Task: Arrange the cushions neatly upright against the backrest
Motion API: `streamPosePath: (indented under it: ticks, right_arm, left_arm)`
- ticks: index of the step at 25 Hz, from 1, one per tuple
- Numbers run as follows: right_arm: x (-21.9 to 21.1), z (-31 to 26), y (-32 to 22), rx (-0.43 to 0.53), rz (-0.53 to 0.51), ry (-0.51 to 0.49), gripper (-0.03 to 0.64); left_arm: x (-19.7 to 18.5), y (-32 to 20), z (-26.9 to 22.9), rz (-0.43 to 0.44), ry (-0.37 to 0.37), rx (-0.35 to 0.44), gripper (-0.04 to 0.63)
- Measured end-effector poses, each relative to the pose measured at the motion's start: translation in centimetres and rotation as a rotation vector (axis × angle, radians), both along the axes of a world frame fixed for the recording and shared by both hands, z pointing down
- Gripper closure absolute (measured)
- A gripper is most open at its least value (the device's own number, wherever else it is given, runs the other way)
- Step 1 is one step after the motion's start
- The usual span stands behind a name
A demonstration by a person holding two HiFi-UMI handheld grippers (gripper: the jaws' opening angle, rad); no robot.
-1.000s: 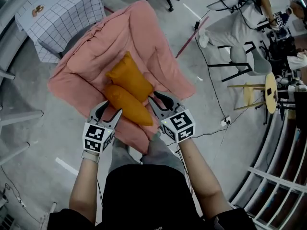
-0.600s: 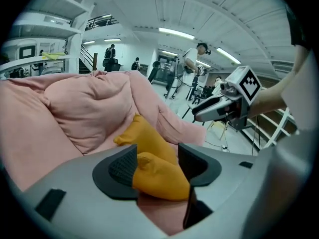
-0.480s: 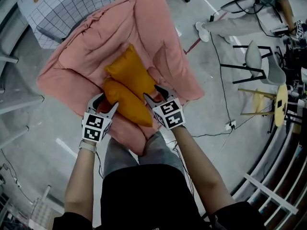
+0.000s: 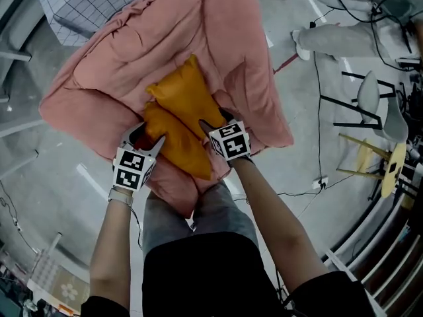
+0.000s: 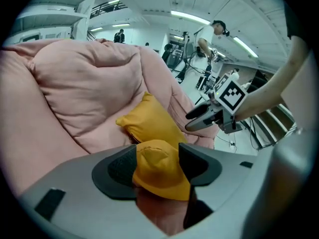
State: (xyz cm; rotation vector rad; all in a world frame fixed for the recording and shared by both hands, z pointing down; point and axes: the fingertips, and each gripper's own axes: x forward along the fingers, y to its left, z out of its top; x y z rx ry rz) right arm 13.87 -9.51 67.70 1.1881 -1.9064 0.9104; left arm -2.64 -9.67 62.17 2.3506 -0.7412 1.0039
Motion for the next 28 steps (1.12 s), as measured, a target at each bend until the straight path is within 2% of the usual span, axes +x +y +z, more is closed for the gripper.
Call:
streamPosePath:
  ticks: [5, 9, 15, 24, 28]
  right_arm:
    - [-1.1, 3.2, -0.7, -0.044, -0.037, 0.0, 0.291]
    - [-1.8, 5.4, -1.0, -0.076, -0.08, 0.019, 0.273]
    - [-2.0, 6.8, -2.0, -0.099, -0.085, -0.006, 0.275]
    - [-2.7, 6.9, -2.0, -0.133, -0.071, -0.001, 0.406]
    - [-2.4, 6.1, -1.4, -0.124, -0.038, 0.006, 0.439]
  left_arm:
    - [0.2, -0.4, 1.5, -0.016, -0.018, -0.03, 0.341]
    - [0.4, -0.4, 2.0, -0.046, 0.002, -0.048, 0.379]
    - [0.8, 0.1, 2.0, -0.056, 0.006, -0.056, 0.445]
    - [0.4, 3.1, -0.1, 0.007, 0.067, -0.1, 0.505]
    - [-0.1, 5.5, -2.2, 0.065, 0.086, -0.104, 0.522]
